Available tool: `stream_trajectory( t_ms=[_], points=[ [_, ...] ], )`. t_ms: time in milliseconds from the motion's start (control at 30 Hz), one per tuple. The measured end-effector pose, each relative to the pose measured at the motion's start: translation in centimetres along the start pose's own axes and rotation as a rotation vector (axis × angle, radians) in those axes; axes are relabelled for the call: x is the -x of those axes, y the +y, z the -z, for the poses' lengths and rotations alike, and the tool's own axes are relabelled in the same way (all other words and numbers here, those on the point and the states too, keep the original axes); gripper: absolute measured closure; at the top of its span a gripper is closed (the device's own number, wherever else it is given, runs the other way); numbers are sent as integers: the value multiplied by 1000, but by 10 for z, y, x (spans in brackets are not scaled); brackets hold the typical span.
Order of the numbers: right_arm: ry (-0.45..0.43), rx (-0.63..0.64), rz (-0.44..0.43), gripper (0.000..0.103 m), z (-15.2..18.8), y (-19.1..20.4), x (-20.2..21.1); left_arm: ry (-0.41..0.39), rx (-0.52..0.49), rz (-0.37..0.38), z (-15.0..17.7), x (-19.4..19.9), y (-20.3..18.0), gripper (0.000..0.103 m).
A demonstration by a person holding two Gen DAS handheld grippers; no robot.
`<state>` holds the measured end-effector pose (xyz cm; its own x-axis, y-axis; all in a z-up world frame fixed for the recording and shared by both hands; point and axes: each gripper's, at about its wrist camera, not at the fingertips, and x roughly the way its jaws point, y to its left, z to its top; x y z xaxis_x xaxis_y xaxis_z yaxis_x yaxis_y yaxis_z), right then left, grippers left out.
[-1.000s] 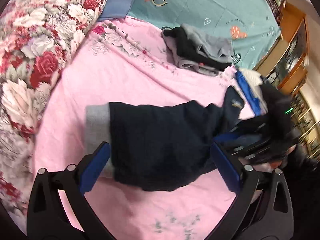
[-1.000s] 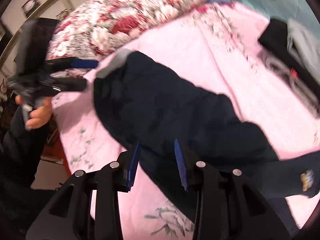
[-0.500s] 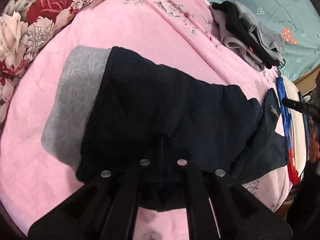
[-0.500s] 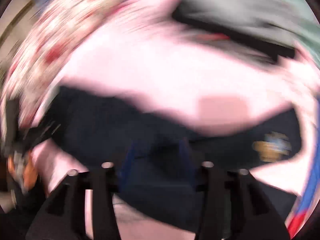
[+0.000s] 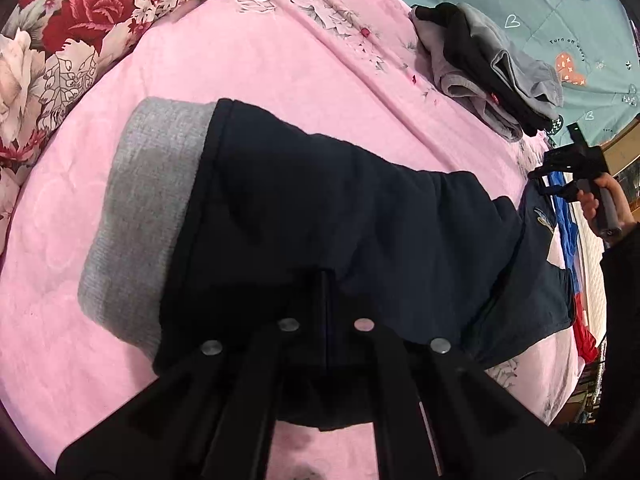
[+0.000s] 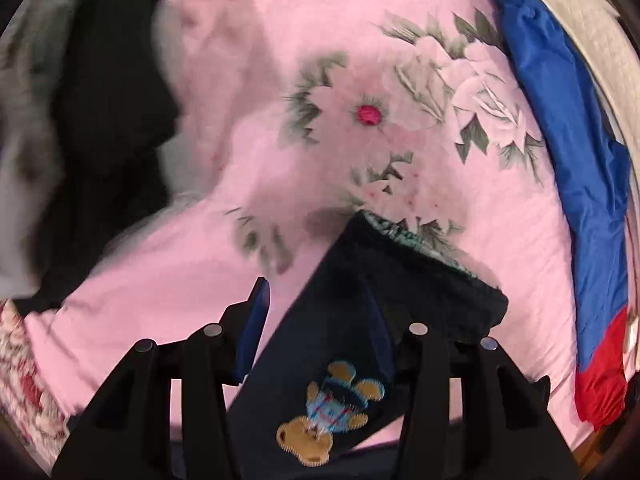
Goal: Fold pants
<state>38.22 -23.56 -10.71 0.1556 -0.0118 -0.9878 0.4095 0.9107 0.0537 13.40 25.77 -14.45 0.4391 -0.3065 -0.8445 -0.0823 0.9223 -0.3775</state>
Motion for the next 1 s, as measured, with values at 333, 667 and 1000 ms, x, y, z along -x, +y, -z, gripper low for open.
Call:
stream_trajectory(
  t_ms=[333,667,1000],
  points=[
    [-23,-65,13,97,9,-34,-6,3,-1,5,0,0,1,100],
    [-282,-34,-225,98,112,-139,121,25,-34,-51,-2,1,-7,100],
    [-224,-188,-299,99,233,-240,46,69,-70,-106,2,14,-22,99]
  ],
)
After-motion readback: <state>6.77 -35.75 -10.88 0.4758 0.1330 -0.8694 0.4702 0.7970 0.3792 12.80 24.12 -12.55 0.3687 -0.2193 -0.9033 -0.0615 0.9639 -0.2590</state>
